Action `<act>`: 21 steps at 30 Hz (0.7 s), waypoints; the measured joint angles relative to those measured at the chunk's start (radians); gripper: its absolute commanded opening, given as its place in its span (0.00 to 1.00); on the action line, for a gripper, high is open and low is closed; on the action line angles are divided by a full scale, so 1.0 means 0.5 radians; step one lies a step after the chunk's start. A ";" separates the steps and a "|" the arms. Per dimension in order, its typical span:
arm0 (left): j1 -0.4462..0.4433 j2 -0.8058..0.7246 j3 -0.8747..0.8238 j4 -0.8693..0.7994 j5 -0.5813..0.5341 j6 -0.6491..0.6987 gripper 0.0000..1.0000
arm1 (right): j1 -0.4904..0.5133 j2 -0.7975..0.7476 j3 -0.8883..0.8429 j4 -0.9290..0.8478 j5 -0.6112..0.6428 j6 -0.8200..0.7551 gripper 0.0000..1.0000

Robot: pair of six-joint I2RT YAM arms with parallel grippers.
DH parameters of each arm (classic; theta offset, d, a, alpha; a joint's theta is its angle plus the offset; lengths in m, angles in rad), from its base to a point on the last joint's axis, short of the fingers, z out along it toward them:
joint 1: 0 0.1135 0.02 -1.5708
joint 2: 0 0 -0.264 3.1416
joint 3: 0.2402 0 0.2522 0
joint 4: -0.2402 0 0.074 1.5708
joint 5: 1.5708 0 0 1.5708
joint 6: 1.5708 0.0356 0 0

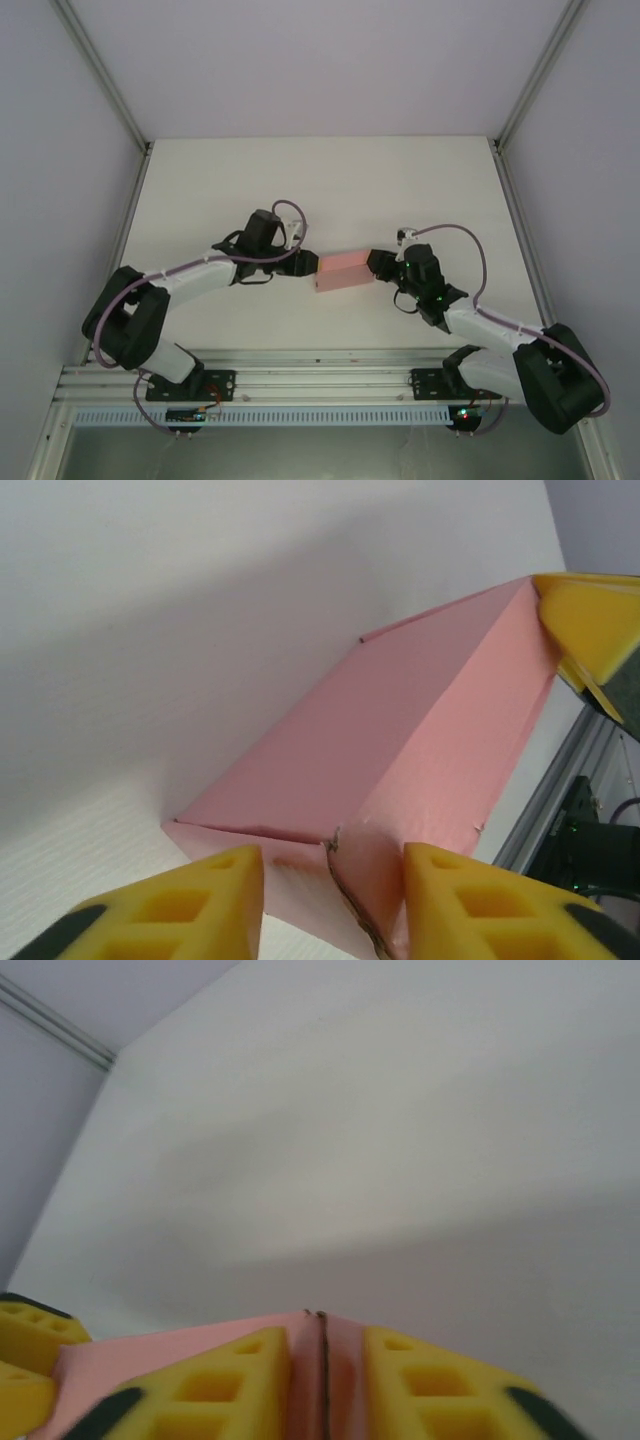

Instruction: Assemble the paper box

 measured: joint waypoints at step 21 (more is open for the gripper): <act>0.529 -0.307 0.581 -0.772 -0.906 0.206 1.00 | -0.180 0.337 1.234 -1.328 -0.983 -1.917 0.99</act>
